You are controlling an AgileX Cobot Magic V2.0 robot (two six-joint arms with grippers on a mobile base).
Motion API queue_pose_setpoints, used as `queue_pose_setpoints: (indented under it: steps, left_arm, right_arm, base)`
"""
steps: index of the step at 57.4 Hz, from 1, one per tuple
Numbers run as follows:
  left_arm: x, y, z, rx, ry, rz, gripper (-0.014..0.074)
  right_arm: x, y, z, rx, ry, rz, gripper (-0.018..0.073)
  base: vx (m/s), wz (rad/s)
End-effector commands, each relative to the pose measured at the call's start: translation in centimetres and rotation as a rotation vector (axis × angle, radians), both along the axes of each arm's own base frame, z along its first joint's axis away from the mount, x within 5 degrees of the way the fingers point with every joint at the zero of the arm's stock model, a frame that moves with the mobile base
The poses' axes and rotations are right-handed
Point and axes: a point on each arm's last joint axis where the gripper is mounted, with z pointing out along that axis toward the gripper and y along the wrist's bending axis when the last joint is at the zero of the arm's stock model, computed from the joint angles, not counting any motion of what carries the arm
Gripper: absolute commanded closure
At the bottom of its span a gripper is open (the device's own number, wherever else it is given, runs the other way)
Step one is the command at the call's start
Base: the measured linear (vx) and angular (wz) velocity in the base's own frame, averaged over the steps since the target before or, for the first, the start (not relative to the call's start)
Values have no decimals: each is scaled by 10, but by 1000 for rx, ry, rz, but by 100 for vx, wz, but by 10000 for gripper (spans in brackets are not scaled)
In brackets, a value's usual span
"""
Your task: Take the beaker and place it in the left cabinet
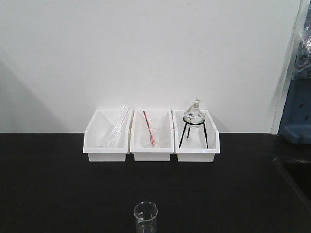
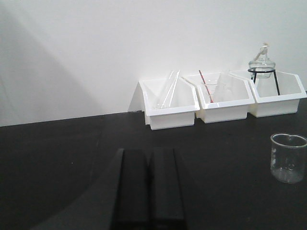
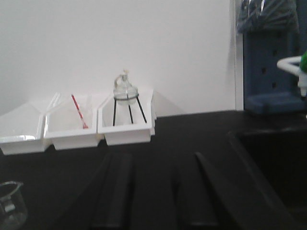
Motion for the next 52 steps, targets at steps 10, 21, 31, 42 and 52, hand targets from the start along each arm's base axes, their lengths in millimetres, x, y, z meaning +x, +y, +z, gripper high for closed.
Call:
queue_pose_setpoints:
  steps: [10, 21, 31, 42, 52]
  left_arm:
    - [-1, 0, 3, -22, -83, 1, 595]
    - [-1, 0, 3, -22, -83, 1, 595]
    - [-1, 0, 3, -22, -83, 1, 595]
    - [-1, 0, 3, -22, -83, 1, 595]
    - [-1, 0, 3, -22, -83, 1, 595]
  right_arm:
    - [22, 1, 15, -7, -58, 1, 22]
    - [48, 11, 6, -172, -9, 103, -3]
    - [77, 47, 8, -255, -98, 380, -9]
    - [128, 94, 1, -261, -8, 572, -9]
    - [171, 126, -19, -267, 80, 640, -17]
  base:
    - [0, 0]
    - [0, 0]
    - [0, 0]
    - [0, 0]
    - [0, 0]
